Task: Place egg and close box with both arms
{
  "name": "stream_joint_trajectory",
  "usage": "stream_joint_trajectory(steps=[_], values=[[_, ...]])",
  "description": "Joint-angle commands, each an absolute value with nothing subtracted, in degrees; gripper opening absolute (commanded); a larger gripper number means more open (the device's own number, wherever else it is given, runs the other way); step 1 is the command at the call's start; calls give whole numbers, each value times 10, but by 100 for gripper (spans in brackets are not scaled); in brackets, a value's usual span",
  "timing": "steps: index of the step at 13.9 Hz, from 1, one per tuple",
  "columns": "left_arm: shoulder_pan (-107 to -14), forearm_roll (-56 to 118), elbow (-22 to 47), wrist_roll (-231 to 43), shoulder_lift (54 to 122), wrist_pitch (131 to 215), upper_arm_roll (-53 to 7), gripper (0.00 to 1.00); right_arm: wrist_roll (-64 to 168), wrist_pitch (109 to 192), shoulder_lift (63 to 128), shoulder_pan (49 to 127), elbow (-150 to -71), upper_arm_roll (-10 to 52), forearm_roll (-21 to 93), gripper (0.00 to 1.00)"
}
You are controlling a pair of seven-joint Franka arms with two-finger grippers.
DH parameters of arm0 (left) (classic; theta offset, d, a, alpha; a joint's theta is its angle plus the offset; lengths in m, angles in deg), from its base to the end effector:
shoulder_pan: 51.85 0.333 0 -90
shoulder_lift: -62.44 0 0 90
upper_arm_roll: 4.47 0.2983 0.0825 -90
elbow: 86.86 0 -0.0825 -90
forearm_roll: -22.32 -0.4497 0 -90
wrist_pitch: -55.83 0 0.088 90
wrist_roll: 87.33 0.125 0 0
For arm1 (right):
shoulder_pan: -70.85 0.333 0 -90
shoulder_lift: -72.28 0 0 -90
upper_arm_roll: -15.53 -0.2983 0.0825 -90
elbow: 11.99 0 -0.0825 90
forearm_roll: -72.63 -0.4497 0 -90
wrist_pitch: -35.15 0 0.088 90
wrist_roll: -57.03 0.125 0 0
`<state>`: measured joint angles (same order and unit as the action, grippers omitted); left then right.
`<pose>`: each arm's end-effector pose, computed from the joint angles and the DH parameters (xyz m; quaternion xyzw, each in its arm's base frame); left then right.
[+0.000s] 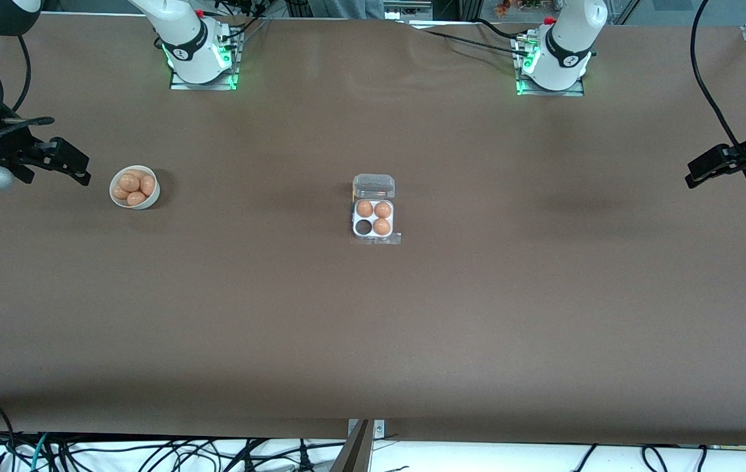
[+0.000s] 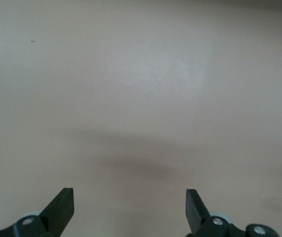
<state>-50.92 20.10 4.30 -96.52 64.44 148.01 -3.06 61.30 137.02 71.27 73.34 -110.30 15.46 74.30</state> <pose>0.6316 0.0303 0.5594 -0.9948 -0.0995 0.0073 0.0203 0.6310 0.0252 0.5399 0.9990 -0.0125 0.0407 0.0120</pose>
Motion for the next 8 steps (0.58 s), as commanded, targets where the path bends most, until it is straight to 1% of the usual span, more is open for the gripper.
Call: stream_joint_trajectory(steps=[1,7,8], values=[[-505,193,26,-953,652,1470,-33,100,606,1368,707,727,-1108,148,745,100],[-505,193,25,-954,652,1470,-33,100,605,1365,709,728,-1112,147,745,100],[-505,193,25,-954,652,1470,-33,100,604,1364,717,728,-1112,147,746,100]])
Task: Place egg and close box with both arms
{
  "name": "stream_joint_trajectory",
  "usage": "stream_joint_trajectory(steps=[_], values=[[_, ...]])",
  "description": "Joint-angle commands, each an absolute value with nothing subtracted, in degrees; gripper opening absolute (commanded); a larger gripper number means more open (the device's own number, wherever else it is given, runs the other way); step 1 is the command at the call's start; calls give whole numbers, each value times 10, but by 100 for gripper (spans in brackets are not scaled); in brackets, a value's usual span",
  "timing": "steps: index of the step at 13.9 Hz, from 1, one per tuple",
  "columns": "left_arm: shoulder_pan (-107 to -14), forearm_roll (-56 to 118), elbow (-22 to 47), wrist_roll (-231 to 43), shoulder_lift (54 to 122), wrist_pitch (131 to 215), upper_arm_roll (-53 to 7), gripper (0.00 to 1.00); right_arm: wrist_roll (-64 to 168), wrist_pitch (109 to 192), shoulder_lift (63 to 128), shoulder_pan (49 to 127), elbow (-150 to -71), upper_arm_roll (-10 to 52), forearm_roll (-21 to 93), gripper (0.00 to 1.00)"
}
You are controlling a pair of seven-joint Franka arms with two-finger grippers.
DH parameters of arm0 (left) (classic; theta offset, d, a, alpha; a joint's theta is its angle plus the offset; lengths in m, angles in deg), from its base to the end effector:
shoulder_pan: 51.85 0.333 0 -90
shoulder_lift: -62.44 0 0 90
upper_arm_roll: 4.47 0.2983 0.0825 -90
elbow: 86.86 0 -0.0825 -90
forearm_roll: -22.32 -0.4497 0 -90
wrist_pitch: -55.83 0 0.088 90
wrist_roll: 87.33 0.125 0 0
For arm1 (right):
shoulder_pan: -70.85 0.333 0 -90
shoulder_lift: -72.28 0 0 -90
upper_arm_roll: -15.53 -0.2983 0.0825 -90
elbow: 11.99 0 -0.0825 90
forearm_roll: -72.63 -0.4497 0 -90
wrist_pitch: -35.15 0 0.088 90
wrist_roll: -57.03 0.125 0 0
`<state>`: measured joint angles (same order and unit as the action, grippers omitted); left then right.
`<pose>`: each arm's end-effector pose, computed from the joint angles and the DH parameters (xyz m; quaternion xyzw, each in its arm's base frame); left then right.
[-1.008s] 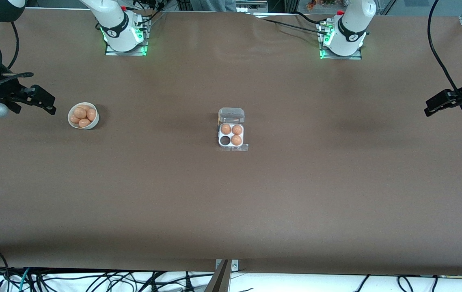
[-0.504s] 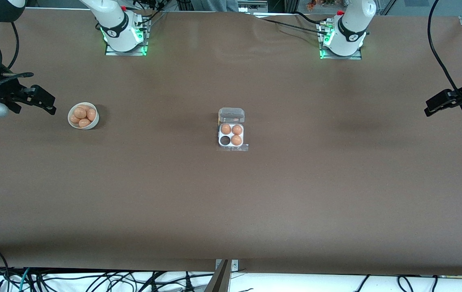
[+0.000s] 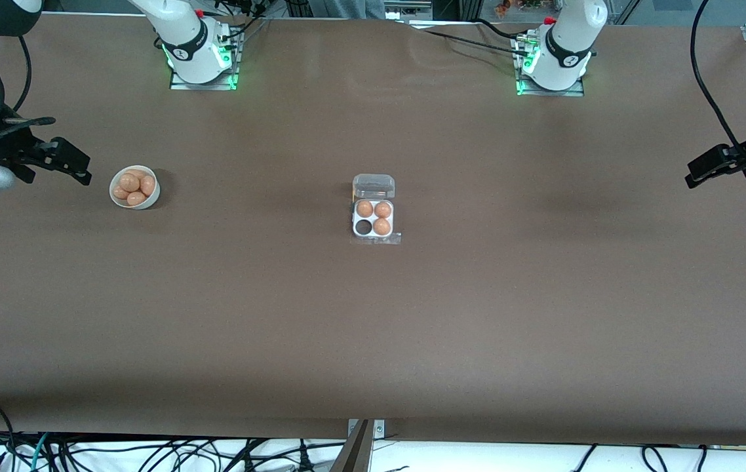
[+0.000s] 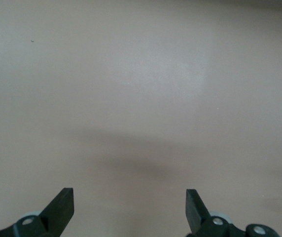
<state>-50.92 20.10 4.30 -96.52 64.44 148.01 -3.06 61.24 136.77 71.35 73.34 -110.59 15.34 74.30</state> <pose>0.6316 0.0303 0.5594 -0.9948 -0.0995 0.0073 0.0203 0.6302 0.0265 0.5357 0.9992 -0.0109 0.0353 0.0123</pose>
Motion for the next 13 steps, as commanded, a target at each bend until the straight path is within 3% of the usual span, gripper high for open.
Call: stream_joint_trajectory(steps=[1,4,6,13], values=[[-505,193,25,-954,652,1470,-33,100,599,1344,728,729,-1110,147,747,100],[-505,193,25,-954,652,1470,-33,100,585,1296,766,728,-1112,148,754,100],[-505,193,24,-954,652,1470,-33,100,590,1308,808,725,-1128,153,757,100],[-505,193,25,-952,653,1470,-33,100,587,1582,741,723,-1399,178,797,100]])
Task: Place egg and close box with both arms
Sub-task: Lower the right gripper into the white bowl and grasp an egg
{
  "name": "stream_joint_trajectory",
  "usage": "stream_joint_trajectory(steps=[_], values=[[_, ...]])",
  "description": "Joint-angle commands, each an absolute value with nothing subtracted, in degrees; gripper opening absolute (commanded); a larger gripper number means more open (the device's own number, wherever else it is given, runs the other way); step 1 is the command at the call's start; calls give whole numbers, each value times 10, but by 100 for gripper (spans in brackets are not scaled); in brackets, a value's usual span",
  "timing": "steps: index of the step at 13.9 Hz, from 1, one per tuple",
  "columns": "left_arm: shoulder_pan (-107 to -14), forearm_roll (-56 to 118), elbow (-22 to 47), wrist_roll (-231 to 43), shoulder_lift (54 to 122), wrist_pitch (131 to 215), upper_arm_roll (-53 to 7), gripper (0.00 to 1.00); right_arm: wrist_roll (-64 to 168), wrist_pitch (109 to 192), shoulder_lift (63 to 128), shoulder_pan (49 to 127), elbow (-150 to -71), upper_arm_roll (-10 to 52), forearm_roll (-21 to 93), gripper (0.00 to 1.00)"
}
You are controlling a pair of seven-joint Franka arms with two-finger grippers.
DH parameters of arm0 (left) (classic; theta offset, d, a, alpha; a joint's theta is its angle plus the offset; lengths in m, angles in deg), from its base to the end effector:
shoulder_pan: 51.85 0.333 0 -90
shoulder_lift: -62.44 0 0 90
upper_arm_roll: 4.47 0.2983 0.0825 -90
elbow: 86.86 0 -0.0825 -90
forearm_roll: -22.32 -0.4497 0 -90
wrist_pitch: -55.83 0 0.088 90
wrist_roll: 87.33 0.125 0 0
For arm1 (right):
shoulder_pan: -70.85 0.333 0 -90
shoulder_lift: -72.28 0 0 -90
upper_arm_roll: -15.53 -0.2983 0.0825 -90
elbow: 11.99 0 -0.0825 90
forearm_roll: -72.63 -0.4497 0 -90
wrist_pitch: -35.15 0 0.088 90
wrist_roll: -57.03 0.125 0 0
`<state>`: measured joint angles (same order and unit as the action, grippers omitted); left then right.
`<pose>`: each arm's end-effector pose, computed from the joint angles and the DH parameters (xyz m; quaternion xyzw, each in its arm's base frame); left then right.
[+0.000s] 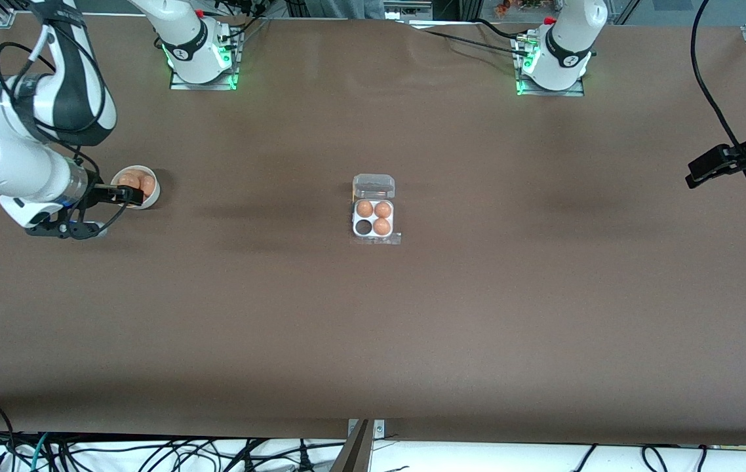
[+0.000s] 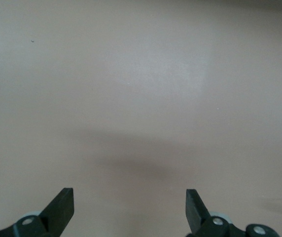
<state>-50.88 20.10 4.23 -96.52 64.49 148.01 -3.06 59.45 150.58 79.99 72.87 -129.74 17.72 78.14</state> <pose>0.6318 0.0308 0.5595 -0.9948 -0.0999 0.0072 0.0203 0.6010 -0.0090 0.2858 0.9952 0.0018 -0.0864 0.0457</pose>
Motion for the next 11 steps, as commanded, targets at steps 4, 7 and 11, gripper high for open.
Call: stream_joint_trajectory(steps=[4,7,11], values=[[-505,193,25,-952,653,1470,-33,100,579,1684,746,723,-1485,196,821,100],[-505,192,24,-953,652,1470,-33,100,573,1735,751,723,-1527,222,868,100],[-505,192,24,-952,652,1470,-33,100,572,1760,767,723,-1546,239,891,100]])
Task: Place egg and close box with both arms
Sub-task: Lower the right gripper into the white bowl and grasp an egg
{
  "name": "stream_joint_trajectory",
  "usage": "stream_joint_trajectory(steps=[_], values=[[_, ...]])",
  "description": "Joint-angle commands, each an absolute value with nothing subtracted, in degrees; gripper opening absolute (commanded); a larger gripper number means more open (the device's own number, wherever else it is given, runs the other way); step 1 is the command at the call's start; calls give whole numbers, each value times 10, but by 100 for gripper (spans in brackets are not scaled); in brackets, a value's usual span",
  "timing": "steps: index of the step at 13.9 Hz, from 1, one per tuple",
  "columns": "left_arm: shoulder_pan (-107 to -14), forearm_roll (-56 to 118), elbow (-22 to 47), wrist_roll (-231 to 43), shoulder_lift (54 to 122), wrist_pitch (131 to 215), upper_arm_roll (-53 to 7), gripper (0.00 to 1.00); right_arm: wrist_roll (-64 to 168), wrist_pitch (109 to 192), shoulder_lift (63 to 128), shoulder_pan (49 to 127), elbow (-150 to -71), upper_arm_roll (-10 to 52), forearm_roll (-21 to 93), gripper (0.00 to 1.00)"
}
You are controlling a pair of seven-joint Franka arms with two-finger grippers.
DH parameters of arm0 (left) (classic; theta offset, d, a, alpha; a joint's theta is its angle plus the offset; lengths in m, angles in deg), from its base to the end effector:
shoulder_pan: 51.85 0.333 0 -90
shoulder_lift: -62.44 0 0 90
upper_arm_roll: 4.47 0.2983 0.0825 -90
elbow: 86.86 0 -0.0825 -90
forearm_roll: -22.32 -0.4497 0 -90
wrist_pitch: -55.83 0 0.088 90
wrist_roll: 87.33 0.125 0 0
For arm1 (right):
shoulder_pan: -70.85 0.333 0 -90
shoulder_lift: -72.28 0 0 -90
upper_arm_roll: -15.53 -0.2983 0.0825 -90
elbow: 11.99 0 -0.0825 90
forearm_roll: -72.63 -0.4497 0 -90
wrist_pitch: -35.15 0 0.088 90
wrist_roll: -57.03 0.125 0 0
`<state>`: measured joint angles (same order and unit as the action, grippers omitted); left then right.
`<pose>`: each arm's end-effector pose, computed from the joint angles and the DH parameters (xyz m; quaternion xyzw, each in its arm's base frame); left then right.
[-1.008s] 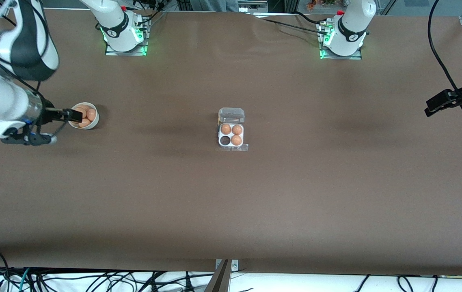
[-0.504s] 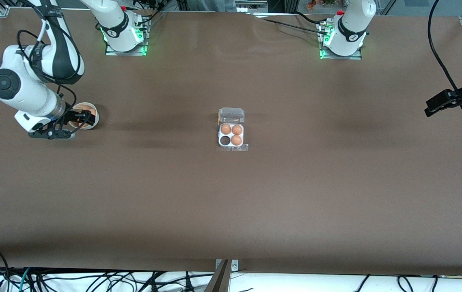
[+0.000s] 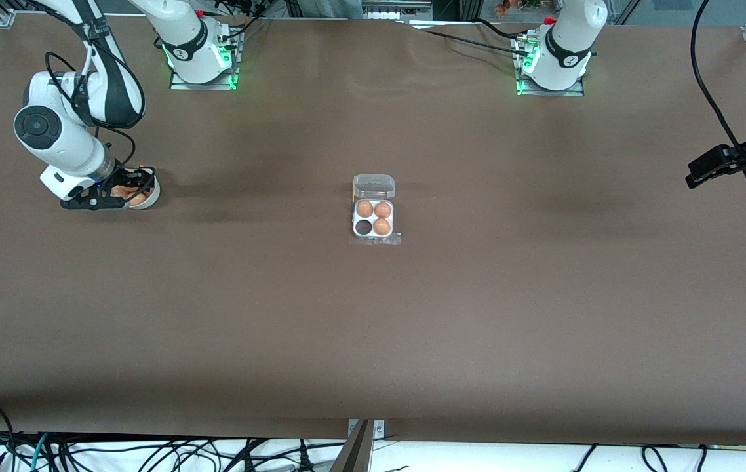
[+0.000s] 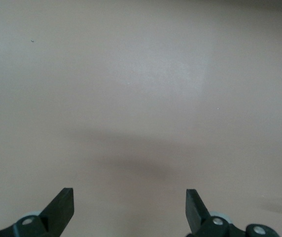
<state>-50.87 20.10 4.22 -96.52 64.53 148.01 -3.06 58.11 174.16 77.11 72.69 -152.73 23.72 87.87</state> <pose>0.6320 0.0309 0.5592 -0.9948 -0.1000 0.0074 0.0203 0.4996 -0.0615 0.1656 0.9937 0.0405 -0.0608 0.0844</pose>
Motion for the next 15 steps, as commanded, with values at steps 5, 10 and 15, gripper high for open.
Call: stream_joint_trajectory(steps=[5,10,15], values=[[-504,192,24,-952,652,1470,-33,100,544,1759,780,723,-1547,254,894,100],[-504,191,24,-952,653,1471,-33,100,532,1761,790,723,-1547,267,894,83],[-504,191,24,-951,652,1471,-33,100,534,1756,790,723,-1547,266,894,59]])
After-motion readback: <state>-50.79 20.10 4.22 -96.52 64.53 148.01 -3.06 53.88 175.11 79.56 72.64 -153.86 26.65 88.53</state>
